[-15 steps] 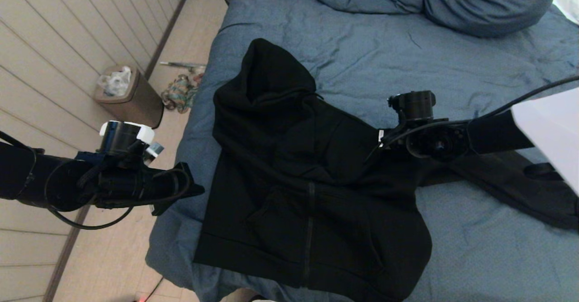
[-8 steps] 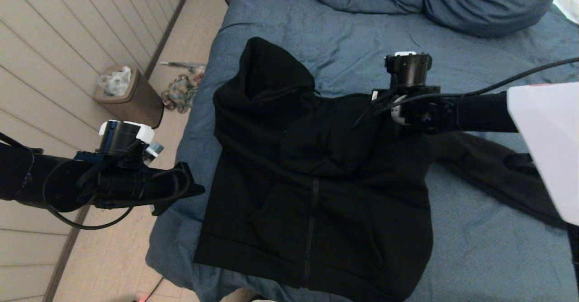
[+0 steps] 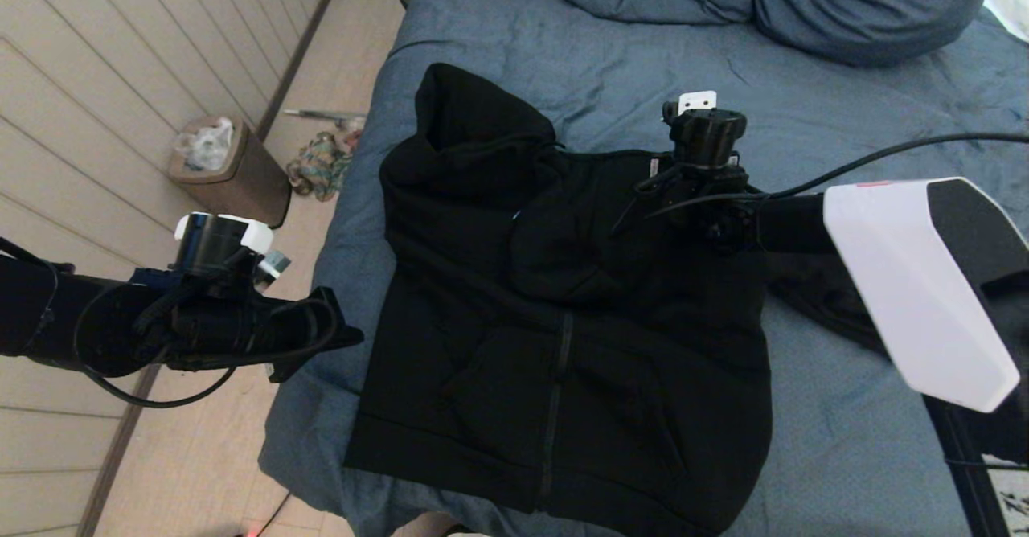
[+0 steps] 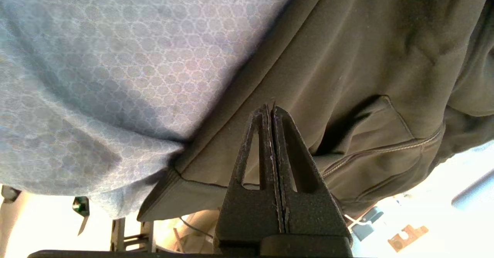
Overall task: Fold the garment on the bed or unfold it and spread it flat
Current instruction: Unfold the black sweatshirt
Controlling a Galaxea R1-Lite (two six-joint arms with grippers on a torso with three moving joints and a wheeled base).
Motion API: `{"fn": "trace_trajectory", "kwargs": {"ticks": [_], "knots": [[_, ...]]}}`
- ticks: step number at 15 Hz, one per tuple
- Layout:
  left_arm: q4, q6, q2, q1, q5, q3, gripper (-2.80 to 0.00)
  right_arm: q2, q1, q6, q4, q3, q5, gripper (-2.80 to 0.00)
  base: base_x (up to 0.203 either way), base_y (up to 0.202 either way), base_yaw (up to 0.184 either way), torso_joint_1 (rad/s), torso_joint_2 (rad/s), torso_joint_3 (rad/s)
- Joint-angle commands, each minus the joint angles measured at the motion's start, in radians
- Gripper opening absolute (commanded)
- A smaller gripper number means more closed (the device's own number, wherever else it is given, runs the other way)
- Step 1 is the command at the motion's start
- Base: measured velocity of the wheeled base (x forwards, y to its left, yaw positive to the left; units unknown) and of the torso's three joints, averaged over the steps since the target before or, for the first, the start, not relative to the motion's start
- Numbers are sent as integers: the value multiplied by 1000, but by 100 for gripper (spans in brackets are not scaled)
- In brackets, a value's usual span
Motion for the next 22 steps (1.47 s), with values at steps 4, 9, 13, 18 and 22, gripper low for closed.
{"fn": "trace_trajectory", "kwargs": {"ticks": [4, 9, 13, 18, 22], "knots": [[-1, -6, -10, 0, -2, 3, -280, -15, 4, -6, -41, 0, 6, 0, 0, 0, 0, 0, 0, 0], [-1, -6, -24, 0, -2, 4, -280, -88, 4, 3, -37, 4, 24, 0, 0, 0, 0, 0, 0, 0], [-1, -8, -39, 0, -2, 11, -280, -148, 4, 27, -8, 19, 23, 0, 0, 0, 0, 0, 0, 0], [-9, -3, -51, 0, 6, 4, -280, -381, -48, 442, 710, 21, 294, -280, 0, 0, 0, 0, 0, 0], [-34, 44, -16, -15, 104, -135, -280, -655, -297, 705, 1180, 116, 779, -280, 0, 0, 0, 0, 0, 0]]}}
